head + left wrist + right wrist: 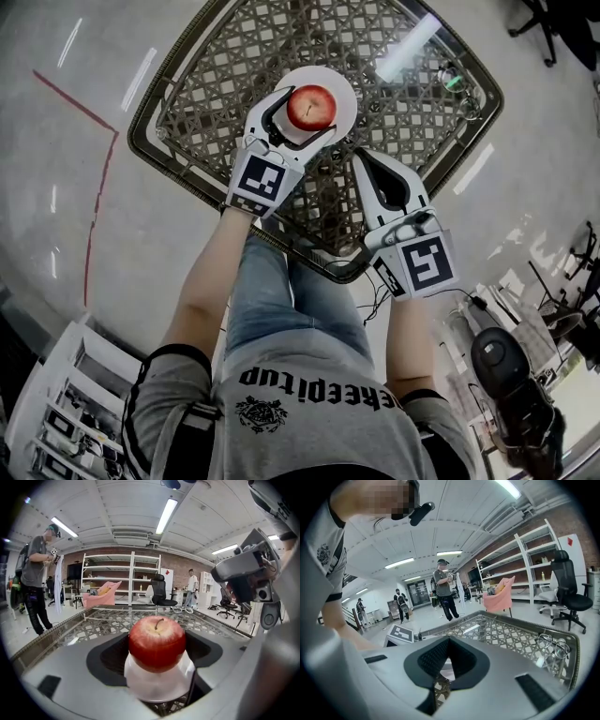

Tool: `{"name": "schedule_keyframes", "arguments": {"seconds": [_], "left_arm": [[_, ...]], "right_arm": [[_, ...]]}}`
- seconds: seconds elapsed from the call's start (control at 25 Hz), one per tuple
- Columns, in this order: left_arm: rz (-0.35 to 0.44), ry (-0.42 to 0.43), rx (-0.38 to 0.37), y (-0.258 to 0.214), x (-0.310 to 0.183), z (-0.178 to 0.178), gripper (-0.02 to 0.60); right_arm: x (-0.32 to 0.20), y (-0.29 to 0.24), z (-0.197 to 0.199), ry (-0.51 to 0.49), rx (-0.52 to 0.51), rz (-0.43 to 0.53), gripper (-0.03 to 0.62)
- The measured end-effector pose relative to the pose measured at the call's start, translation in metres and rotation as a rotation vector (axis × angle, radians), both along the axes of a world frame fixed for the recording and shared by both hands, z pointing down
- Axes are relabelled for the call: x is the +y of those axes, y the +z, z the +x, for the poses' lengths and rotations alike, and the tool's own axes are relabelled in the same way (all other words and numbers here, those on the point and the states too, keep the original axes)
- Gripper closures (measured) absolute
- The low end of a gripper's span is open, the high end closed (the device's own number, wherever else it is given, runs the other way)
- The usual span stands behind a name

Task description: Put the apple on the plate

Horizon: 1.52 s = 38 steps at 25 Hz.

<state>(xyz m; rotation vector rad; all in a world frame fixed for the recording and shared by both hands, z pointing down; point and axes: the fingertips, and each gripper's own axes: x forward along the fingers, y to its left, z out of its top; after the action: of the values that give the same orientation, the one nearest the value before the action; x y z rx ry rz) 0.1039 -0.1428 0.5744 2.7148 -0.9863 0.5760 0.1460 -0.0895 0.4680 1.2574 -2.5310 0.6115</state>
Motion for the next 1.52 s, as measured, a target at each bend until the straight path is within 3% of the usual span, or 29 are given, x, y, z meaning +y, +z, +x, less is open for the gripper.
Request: {"name": "schedule_keyframes", "arguments": {"seconds": [0.56, 1.04, 1.44, 1.52], "left_arm": [[-0.017, 0.004, 0.007, 0.004, 0.000, 0.002, 0.179], [-0.013, 0.055, 0.017, -0.001, 0.000, -0.002, 0.173], [0.036, 0.091, 0.018, -0.033, 0.009, -0.011, 0.170], [0.058, 0.110, 0.006, -0.041, 0.012, -0.012, 0.205]], "right_arm": [[-0.003, 0.002, 0.005, 0.000, 0.002, -0.004, 0.591], [-0.009, -0.001, 0.000, -0.013, 0.012, 0.001, 0.591], [-0.010, -0.018, -0.007, -0.024, 0.003, 0.026, 0.591], [-0.010, -0.021, -0.009, -0.021, 0.001, 0.032, 0.591]]}}
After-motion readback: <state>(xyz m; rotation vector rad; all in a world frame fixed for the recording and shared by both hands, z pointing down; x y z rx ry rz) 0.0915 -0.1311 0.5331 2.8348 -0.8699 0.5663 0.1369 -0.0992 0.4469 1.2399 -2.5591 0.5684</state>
